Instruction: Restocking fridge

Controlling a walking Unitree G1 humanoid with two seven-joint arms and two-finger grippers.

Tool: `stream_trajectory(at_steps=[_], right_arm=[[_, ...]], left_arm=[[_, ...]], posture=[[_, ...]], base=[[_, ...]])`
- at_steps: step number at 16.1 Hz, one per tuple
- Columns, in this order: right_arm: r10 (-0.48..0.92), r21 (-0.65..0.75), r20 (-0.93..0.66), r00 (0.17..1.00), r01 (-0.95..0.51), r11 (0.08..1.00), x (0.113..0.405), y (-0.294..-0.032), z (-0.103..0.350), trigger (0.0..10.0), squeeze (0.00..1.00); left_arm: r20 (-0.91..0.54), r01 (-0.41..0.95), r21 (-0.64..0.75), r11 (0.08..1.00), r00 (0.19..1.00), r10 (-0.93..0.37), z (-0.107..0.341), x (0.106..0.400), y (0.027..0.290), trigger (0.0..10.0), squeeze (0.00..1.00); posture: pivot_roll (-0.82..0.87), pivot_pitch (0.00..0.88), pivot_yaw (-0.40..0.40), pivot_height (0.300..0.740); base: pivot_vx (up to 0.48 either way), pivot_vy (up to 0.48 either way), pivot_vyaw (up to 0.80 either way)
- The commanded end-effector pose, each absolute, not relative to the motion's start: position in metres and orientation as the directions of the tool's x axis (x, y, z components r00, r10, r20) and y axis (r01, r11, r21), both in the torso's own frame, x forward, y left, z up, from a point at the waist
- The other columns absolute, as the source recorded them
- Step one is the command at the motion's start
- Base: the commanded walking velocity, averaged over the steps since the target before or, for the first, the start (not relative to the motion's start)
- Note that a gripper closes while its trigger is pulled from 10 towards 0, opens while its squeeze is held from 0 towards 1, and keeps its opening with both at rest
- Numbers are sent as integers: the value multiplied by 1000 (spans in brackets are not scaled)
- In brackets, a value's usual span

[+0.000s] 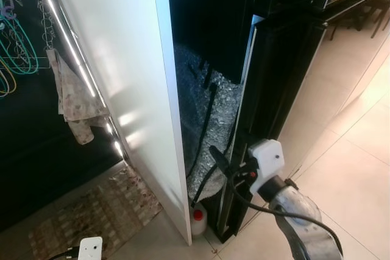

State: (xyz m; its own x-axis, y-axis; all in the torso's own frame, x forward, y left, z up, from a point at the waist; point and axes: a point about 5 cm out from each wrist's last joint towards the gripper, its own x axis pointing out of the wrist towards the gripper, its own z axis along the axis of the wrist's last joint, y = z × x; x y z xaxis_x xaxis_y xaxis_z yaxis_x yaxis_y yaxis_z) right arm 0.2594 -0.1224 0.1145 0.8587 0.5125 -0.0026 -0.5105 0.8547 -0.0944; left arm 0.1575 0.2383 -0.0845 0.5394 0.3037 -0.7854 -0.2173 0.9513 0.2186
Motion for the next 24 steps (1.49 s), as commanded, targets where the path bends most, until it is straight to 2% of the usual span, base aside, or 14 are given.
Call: stream_trajectory(at_steps=[1,5,11,15,18,20,22,23,24], right_arm=[[523,-103,23,852,-519,849,270,-121,120,10000,0],[556,-98,47,830,-550,829,287,-108,123,10000,0],[570,-101,48,820,-564,820,280,-105,118,10000,0],[438,-146,86,895,-423,894,266,-119,119,10000,0],[271,-103,155,950,-257,961,251,-128,127,10000,0],[261,-176,202,944,-227,958,235,-124,134,10000,0],[276,-190,210,938,-238,953,227,-119,136,10000,0],[165,-245,214,963,-111,963,223,-129,138,10000,0],[112,-256,204,973,-58,965,223,-136,136,10000,0]], left_arm=[[-797,-195,228,954,525,298,-86,155,239,10000,0],[-798,-197,226,954,524,298,-86,155,239,10000,0],[-808,-199,224,954,509,296,-88,148,241,10000,0],[-819,-192,222,956,495,289,-91,143,239,10000,0],[-822,-189,221,957,491,287,-92,142,237,10000,0],[-824,-191,222,956,488,288,-92,141,236,10000,0],[-825,-188,221,957,487,287,-92,141,235,10000,0],[-826,-186,221,957,487,285,-93,141,235,10000,0],[-826,-186,221,957,487,285,-93,141,235,10000,0]], posture=[[-110,0,72,740],[-102,0,69,740],[-110,0,61,740],[-119,0,56,740],[-118,0,46,740],[-122,0,47,740],[-122,0,47,740],[-115,0,42,740],[-115,0,42,740]], base=[[0,0,0],[0,0,0],[0,0,0],[0,0,0],[0,0,0],[0,0,0],[0,0,0],[0,0,0],[0,0,0]])
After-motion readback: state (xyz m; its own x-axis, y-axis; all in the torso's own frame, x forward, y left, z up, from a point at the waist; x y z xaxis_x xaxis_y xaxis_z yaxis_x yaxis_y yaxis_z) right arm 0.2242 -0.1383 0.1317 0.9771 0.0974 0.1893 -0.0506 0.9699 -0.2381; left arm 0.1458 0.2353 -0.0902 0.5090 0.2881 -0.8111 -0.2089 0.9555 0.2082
